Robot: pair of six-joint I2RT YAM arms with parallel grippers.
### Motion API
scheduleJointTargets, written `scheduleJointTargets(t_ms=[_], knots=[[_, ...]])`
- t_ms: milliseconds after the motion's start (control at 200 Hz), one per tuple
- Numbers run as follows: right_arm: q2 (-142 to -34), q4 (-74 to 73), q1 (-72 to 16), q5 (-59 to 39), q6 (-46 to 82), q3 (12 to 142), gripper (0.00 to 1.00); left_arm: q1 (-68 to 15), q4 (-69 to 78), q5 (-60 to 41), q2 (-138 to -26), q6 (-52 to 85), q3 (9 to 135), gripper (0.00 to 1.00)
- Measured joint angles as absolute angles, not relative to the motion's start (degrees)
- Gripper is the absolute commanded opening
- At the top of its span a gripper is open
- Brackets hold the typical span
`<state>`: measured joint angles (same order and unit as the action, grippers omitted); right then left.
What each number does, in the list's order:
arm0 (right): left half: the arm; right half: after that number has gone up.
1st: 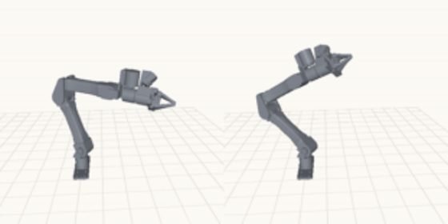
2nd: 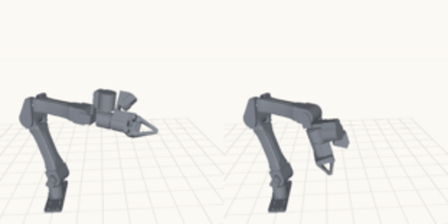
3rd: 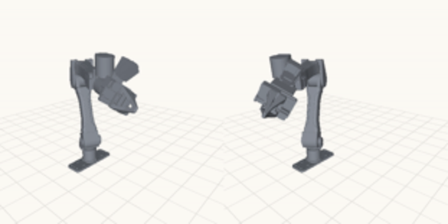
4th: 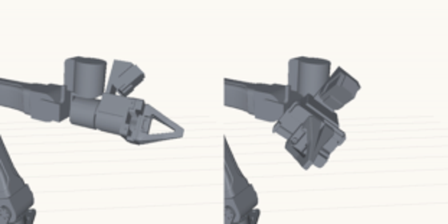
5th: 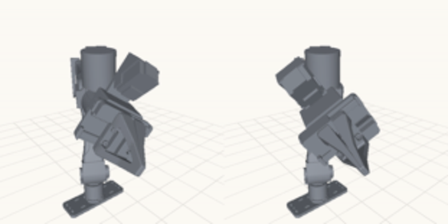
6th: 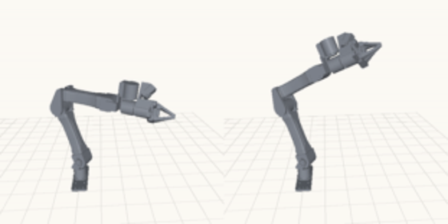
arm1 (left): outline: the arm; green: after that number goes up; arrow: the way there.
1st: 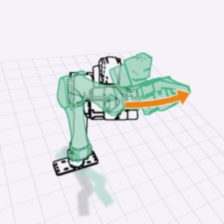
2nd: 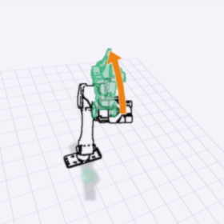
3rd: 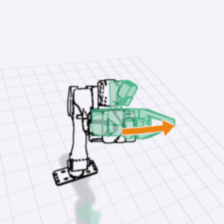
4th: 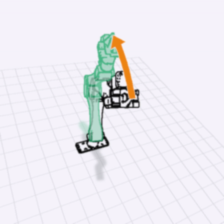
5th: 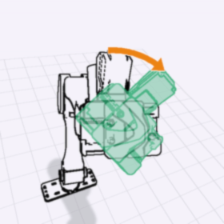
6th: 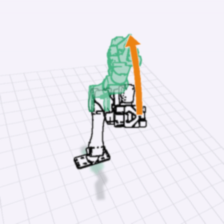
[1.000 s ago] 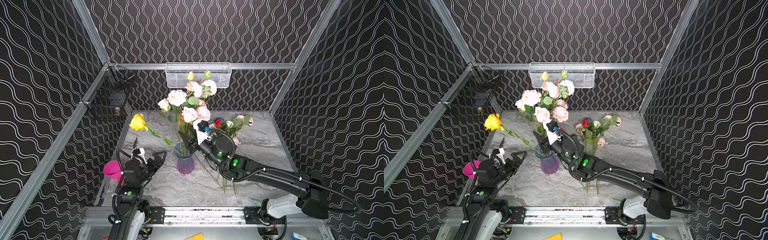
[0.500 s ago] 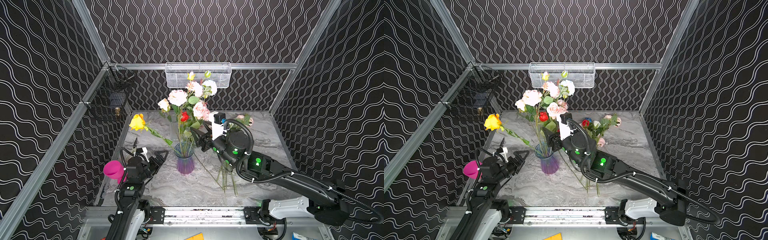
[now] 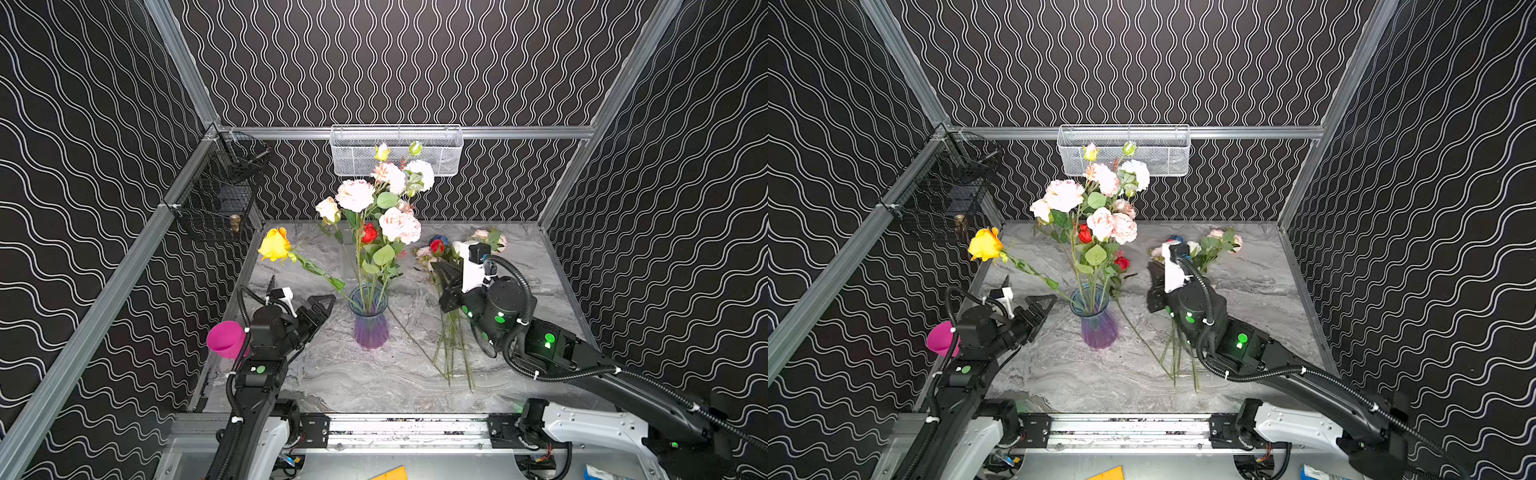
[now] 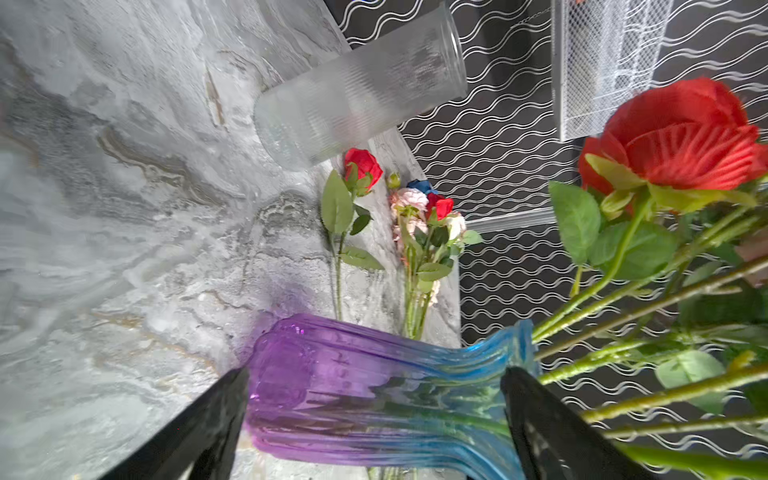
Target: Arrange the flowers into the vase
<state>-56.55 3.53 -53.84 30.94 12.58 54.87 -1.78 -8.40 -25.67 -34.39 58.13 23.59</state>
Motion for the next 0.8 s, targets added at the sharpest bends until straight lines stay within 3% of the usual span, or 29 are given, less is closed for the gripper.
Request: scheduleJointTargets(t_ms=[90,230,390,450,801], knots=[[-56.99,4.25,-45.71,26.98,16.60,49.98,0.10,-1.76,-10.85,-25.28,-34.44,57.67,23.94,0.98],[-66.22,4.47,-39.46,17.89,20.16,46.98,0.29,-1.72,-14.33,-25.28,-36.18,56.42,24.73,0.98],[-78.17,3.44,-39.16,10.39,21.58,46.65,0.33,-1.74,-16.62,-27.18,-39.57,54.19,24.32,0.98],[-81.58,2.81,-38.96,8.19,21.91,46.87,0.40,-1.72,-17.30,-28.08,-40.12,53.60,23.94,0.98],[-102.32,2.33,-40.64,3.36,18.31,56.05,0.54,-1.65,-21.47,-28.99,-36.53,50.74,24.53,0.99]])
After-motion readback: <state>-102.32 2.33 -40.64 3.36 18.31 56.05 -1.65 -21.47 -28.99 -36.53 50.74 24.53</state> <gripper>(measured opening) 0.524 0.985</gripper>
